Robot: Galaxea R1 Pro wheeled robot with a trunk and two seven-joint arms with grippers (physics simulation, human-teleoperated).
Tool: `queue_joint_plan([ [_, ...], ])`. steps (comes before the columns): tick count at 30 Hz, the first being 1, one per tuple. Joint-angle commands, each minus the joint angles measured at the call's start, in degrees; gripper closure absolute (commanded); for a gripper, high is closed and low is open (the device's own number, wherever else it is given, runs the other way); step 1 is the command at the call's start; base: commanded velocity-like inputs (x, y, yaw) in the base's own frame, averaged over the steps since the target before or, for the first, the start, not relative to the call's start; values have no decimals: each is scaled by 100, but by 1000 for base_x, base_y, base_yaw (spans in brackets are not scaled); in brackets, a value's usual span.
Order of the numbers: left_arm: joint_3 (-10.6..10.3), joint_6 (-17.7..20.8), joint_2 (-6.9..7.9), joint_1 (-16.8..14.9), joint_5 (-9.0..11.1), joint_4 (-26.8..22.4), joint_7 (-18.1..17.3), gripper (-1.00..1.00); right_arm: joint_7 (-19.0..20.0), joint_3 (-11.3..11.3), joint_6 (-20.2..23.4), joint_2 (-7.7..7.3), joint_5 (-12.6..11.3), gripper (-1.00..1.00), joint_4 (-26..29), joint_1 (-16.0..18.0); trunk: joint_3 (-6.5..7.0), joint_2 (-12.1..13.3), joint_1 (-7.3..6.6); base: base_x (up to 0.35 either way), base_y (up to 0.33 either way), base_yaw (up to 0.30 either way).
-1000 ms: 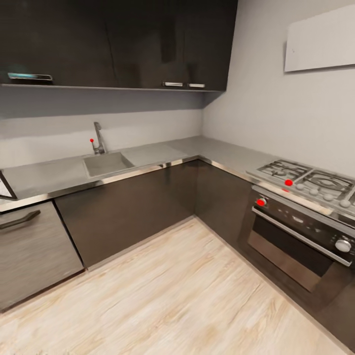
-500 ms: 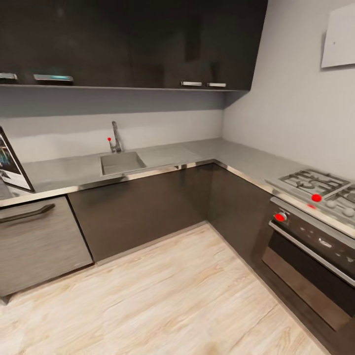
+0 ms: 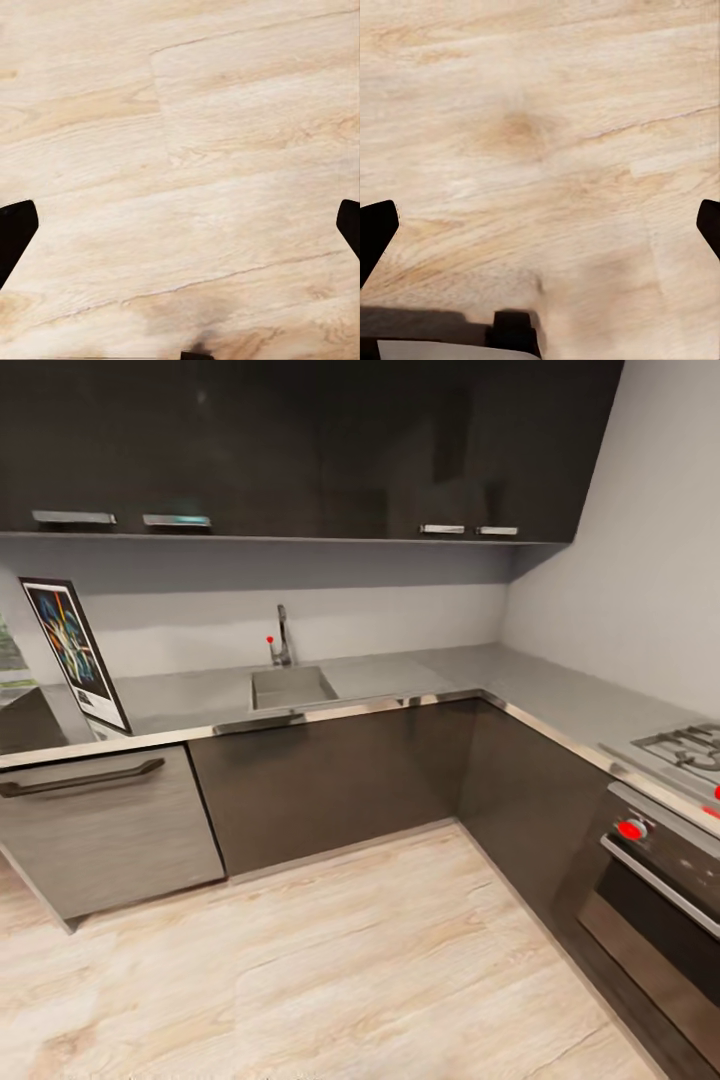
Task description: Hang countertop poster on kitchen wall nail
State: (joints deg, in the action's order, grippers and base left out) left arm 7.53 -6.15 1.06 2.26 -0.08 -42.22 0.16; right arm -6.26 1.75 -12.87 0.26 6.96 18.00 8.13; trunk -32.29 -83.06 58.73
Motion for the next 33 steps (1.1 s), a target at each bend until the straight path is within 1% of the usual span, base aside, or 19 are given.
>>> queue_joint_plan([
  [1,3,-10,0,2,-1,-5,2,-100,-51,18,-5,0,60,-100,-6,4,-4,-2,0,1,-1,293],
  [6,13,-9,0,2,-1,-5,2,-100,-44,18,-2,-2,62,-100,-7,4,-4,-2,0,39,35,289],
  [13,20,-9,0,2,-1,-5,2,-100,-28,20,1,-8,68,-100,-7,4,-4,-2,0,204,180,159],
  [18,31,-15,0,2,-1,-5,0,-100,-34,19,-3,-8,68,-100,-5,4,-10,-2,0,167,120,234],
  [23,78,-98,0,2,-1,-5,-5,-100,-41,23,-5,-9,69,-100,-5,4,-21,-2,0,37,25,270],
  [33,87,-134,0,2,-4,-5,-6,-100,-44,22,-5,-9,69,-100,-3,4,-46,-2,0,4,3,279],
])
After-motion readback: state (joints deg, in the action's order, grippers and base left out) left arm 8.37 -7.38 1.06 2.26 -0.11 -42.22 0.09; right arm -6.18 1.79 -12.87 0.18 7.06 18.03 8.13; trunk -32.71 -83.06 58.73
